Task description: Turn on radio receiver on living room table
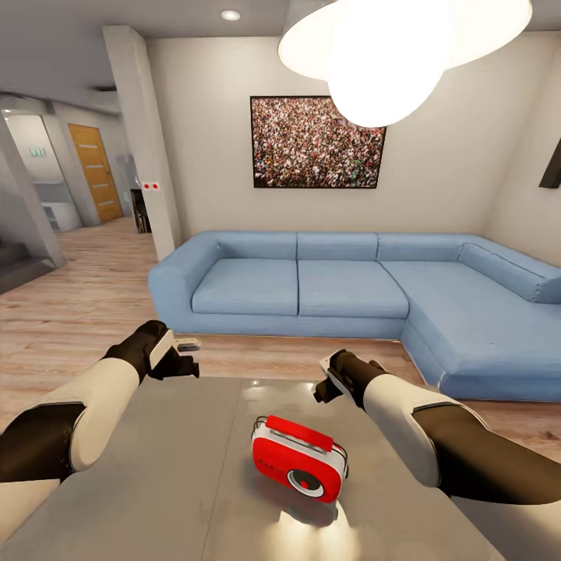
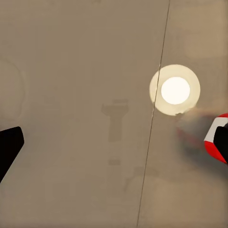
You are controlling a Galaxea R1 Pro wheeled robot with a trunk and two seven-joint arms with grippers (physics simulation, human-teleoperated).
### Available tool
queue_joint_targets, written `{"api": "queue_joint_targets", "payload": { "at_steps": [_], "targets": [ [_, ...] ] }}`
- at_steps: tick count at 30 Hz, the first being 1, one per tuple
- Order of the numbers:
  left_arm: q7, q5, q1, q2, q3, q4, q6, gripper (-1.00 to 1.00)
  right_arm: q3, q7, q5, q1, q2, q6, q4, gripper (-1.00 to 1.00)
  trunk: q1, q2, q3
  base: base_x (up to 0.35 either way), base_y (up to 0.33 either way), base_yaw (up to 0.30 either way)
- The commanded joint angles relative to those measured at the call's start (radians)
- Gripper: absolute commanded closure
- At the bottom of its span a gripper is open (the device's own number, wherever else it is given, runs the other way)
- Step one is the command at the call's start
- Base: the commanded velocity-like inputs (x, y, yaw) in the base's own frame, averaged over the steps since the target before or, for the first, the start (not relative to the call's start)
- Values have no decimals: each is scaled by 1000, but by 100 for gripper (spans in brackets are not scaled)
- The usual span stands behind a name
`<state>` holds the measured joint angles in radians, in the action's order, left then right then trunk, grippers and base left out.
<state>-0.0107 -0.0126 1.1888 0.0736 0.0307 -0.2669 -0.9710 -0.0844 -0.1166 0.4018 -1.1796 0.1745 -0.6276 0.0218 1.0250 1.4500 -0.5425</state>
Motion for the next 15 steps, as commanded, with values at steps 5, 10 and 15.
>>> {"api": "queue_joint_targets", "payload": {
  "at_steps": [5,10,15],
  "targets": [
    [0,0,0,0,0,0,0,-100,0,0,0,0,0,0,1,-100,0,0,0,0,0,0],
    [0,-1,0,0,0,0,0,-100,1,0,0,1,0,0,1,-100,0,0,0,0,0,0],
    [0,-1,0,0,0,0,0,-100,3,-10,-2,1,0,0,1,-100,0,0,0,0,0,0]
  ]
}}
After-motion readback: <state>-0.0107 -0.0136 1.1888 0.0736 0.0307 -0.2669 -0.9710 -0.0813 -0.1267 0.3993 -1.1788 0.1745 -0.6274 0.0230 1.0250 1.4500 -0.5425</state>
